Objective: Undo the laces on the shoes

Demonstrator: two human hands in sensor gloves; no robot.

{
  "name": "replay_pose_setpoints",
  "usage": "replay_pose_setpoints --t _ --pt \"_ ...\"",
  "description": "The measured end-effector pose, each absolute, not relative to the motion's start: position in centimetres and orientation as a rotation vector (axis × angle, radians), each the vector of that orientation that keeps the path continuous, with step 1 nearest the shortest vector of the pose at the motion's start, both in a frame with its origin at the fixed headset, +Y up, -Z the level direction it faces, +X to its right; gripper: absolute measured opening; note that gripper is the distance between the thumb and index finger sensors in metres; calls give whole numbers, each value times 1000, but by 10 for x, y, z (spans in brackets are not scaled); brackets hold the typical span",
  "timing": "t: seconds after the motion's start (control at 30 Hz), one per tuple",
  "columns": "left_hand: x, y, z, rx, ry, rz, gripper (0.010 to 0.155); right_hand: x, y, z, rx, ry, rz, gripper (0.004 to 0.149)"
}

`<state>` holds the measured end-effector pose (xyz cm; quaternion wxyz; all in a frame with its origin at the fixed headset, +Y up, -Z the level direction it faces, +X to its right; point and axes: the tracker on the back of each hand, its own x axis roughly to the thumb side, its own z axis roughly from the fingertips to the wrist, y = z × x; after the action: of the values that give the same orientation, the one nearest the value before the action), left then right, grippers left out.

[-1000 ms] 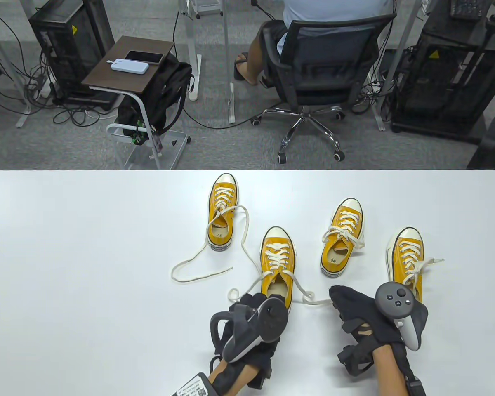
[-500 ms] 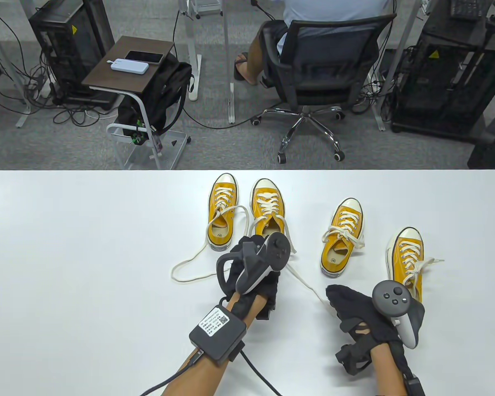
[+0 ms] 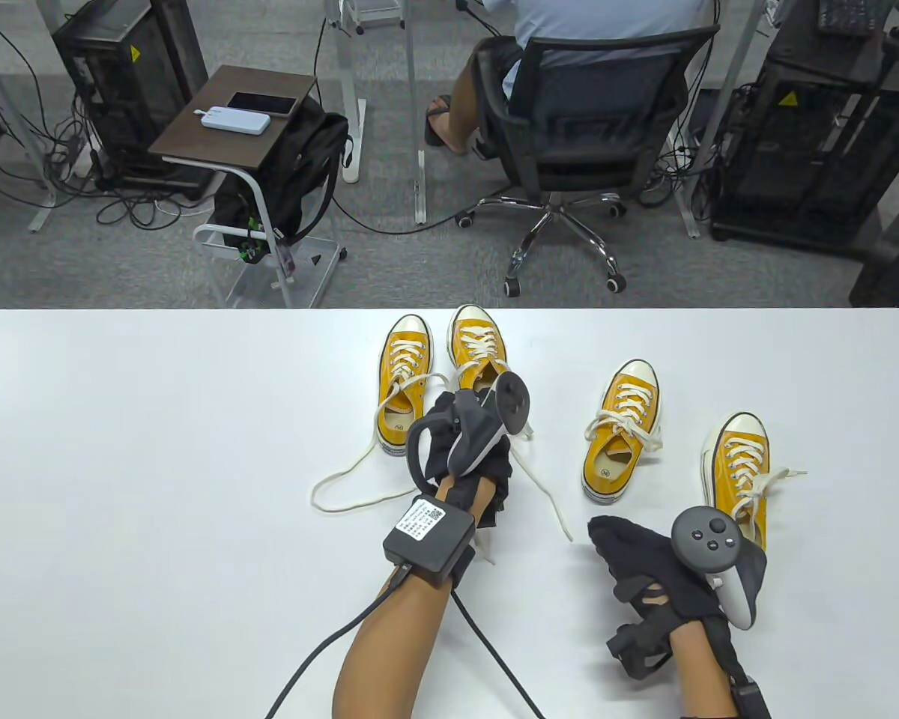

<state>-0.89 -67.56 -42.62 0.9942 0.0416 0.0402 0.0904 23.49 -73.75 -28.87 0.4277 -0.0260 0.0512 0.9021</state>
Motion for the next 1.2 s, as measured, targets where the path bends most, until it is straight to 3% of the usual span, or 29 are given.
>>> replay_pose_setpoints --t 0.57,0.67,0.83,1.0,1.2 --pt "-25 -744 -437 -1 124 147 41 231 -739 -291 -65 148 2273 51" --pt "-28 -753 -435 -28 140 102 48 229 -740 -291 -59 159 2279 51" --pt "-33 -739 -424 -23 128 148 77 230 -740 -292 -57 155 2274 51" --pt "-43 -708 -398 -33 76 257 69 231 -740 -292 -58 153 2268 51" --pt "-55 -691 -353 -64 18 396 67 228 -742 -291 -46 172 2287 51"
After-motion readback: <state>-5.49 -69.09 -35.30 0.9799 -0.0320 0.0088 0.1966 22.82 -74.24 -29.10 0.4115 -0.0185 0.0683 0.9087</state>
